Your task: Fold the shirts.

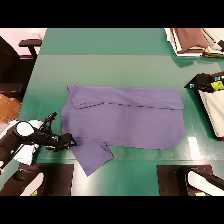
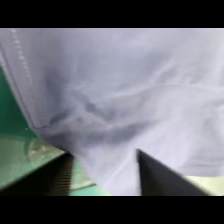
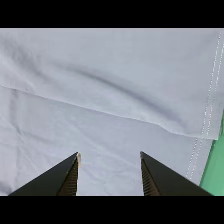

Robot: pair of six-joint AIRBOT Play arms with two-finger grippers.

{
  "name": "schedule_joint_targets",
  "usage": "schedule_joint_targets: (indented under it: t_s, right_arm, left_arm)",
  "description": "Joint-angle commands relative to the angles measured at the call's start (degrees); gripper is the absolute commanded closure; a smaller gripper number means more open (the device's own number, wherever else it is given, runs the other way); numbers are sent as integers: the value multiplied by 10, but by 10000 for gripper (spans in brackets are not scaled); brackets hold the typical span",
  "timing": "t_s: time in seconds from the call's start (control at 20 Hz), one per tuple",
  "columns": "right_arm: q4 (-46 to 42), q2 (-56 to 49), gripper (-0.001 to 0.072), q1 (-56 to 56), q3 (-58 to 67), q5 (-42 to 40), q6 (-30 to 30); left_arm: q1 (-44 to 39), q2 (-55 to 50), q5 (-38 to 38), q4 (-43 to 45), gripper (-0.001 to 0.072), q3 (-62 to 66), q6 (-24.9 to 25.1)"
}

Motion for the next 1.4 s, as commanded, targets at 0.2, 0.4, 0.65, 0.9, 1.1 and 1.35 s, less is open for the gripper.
schedule_joint_targets:
  t_s: [0.2,0.4,0.65,0.9,1.1,1.35]
  right_arm:
    - [-36,11,272,-41,-31,62,0]
    - [-100,74,161,-135,-233,66,2]
    - [-56,105,145,-193,-461,33,2]
    - [-14,104,283,-113,-508,-35,2]
    - [-23,104,622,-47,-478,-53,1]
    - [-80,141,695,-37,-433,15,-1]
  left_arm:
    - [0,3,-8,-65,685,26,55]
    - [0,12,-14,-56,684,68,57]
    - [0,12,-26,-50,684,77,58]
    - [0,12,-27,-37,684,77,58]
    - [0,12,-57,-26,684,77,73]
    - [0,41,-125,29,686,105,70]
